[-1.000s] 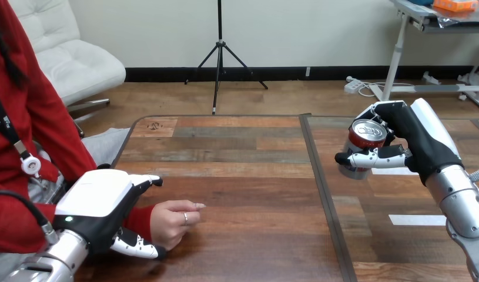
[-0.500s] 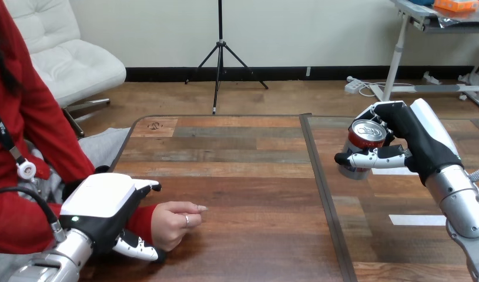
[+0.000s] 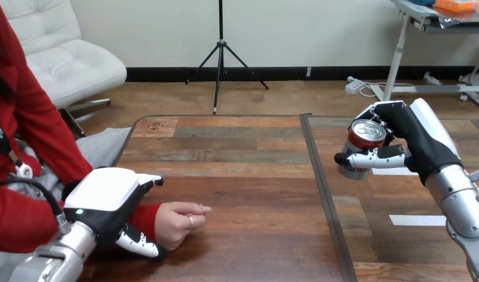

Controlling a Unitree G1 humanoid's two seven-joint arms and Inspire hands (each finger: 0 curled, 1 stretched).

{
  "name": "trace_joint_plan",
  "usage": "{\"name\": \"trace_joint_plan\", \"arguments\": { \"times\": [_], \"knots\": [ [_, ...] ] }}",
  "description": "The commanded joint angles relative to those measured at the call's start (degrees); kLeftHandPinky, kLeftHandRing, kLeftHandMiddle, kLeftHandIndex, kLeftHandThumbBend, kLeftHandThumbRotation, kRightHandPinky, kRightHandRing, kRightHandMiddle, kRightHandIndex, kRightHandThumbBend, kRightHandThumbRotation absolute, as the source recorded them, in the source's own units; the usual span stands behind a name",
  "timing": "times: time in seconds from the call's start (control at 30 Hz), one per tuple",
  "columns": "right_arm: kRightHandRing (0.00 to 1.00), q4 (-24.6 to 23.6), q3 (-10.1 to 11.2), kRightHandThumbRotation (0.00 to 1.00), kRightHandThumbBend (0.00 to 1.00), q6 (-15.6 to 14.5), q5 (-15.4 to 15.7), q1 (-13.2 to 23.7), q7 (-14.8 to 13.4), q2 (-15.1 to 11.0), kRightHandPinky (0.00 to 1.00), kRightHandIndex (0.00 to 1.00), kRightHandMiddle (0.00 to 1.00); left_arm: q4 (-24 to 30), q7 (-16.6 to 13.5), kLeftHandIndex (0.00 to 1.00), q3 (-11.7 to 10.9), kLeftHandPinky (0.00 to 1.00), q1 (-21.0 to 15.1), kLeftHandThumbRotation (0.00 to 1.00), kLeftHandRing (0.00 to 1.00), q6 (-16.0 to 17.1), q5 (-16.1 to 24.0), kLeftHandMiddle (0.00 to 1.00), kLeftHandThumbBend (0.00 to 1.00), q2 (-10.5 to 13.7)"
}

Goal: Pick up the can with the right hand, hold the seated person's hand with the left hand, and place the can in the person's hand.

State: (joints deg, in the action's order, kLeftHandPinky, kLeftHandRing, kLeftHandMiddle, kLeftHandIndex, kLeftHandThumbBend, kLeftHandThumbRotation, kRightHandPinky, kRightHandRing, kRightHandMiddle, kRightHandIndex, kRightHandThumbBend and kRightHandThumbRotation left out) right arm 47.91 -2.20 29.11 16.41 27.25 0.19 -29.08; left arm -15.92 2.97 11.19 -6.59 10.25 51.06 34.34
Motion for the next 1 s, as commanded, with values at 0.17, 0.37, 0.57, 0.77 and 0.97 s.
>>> {"name": "trace_joint_plan", "arguments": {
  "times": [0.17,0.37,0.57,0.77,0.97],
  "knots": [
    [0.37,-3.18,1.31,0.0,0.74,1.18,-1.39,3.42,-0.42,-0.43,0.33,0.45,0.41,-2.33,0.4,0.84,1.95,0.81,-4.59,0.28,0.84,-0.53,0.2,0.86,1.0,1.77],
    [0.37,-2.79,1.34,0.0,0.74,2.13,-1.41,3.41,-0.76,-0.4,0.33,0.45,0.41,-3.18,0.1,0.81,2.55,0.8,-5.2,0.22,0.82,-0.3,-0.27,0.84,1.0,1.87],
    [0.38,-2.9,1.41,0.0,0.74,1.83,-1.71,3.31,-0.64,-0.33,0.34,0.45,0.41,-3.33,2.66,0.78,2.41,0.77,-5.68,0.14,0.81,-1.73,-2.12,0.82,0.98,1.21],
    [0.38,-3.09,1.37,0.0,0.74,1.52,-1.84,3.24,-0.58,-0.33,0.34,0.45,0.42,-4.12,3.72,0.73,2.85,0.67,-6.44,0.08,0.75,-1.45,-3.26,0.77,0.97,1.22],
    [0.38,-2.98,1.41,0.0,0.74,1.81,-1.96,3.23,-0.62,-0.27,0.34,0.45,0.42,-4.66,4.6,0.68,3.54,0.57,-7.07,0.05,0.68,-1.15,-3.59,0.71,0.94,1.43]
  ]
}}
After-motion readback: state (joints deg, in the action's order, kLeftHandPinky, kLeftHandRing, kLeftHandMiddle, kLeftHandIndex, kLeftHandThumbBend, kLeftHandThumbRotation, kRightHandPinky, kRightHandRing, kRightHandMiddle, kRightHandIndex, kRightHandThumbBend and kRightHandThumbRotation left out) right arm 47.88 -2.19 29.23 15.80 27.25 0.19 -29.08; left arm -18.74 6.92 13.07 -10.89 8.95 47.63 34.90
